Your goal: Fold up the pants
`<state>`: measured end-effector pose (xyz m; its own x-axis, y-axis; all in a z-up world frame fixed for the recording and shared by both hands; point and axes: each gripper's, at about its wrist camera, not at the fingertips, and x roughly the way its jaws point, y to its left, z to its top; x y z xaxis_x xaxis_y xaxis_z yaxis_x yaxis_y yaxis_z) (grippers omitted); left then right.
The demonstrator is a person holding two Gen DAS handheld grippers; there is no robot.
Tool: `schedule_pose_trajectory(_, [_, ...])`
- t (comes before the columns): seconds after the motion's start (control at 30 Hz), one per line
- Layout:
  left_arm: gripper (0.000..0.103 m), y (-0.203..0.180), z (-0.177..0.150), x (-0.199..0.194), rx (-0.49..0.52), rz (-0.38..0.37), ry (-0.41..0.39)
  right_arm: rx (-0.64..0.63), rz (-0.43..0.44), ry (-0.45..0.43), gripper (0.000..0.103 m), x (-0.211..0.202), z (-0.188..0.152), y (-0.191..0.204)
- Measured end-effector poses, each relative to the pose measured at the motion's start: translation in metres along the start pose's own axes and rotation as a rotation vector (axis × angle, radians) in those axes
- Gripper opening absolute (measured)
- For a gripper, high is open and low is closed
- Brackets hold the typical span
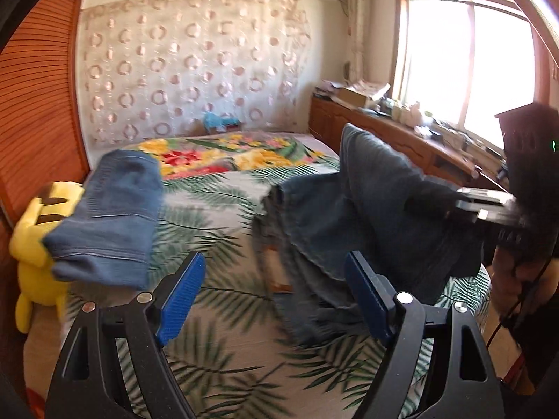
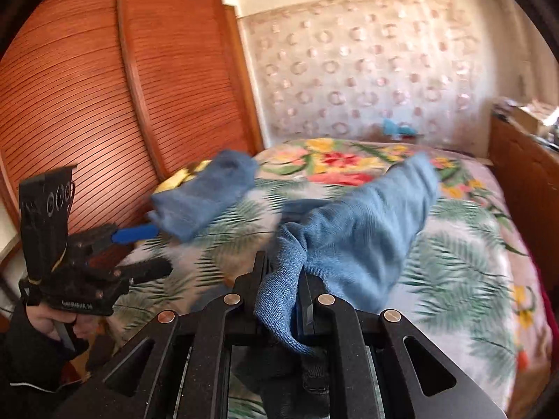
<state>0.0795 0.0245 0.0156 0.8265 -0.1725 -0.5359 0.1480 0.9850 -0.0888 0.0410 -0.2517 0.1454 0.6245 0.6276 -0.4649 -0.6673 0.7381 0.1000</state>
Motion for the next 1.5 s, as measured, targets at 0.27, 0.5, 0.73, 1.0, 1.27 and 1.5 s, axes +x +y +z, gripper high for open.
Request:
schedule_pose_trajectory(0.27, [0.082, 0.039, -0.003, -0.014, -0.049, 0.071, -0.021, -0.048, 0.126, 0.141, 0.012, 0.064, -0.014, 0.039])
schedule_pose_trajectory(0.5, [0.082, 0.049, -0.009, -0.010, -0.079, 0.072, -0.021, -0.088, 0.144, 0.251, 0.012, 0.111, -0.033, 0.051])
schedule_pose_trajectory(0.73, [0.082, 0.045, -0.013, -0.004, -0.075, 0.055, -0.010, -0.099, 0.100, 0.231, 0.033, 0.095, -0.021, 0.061])
schedule_pose_trajectory(1.0, [0.082, 0.030, -0.011, 0.005, -0.067, 0.011, 0.002, -0.136, 0.027, 0.138, 0.058, 0.057, 0.000, 0.056])
schedule_pose_trajectory(1.27, [0.082, 0.005, -0.002, 0.034, -0.069, -0.095, 0.048, -0.097, -0.160, 0.082, 0.059, 0.058, 0.012, 0.016])
schedule_pose_trajectory(1.5, [0.061, -0.011, -0.012, 0.077, -0.059, -0.124, 0.171, -0.063, -0.182, 0.085, 0.065, 0.082, 0.023, 0.007])
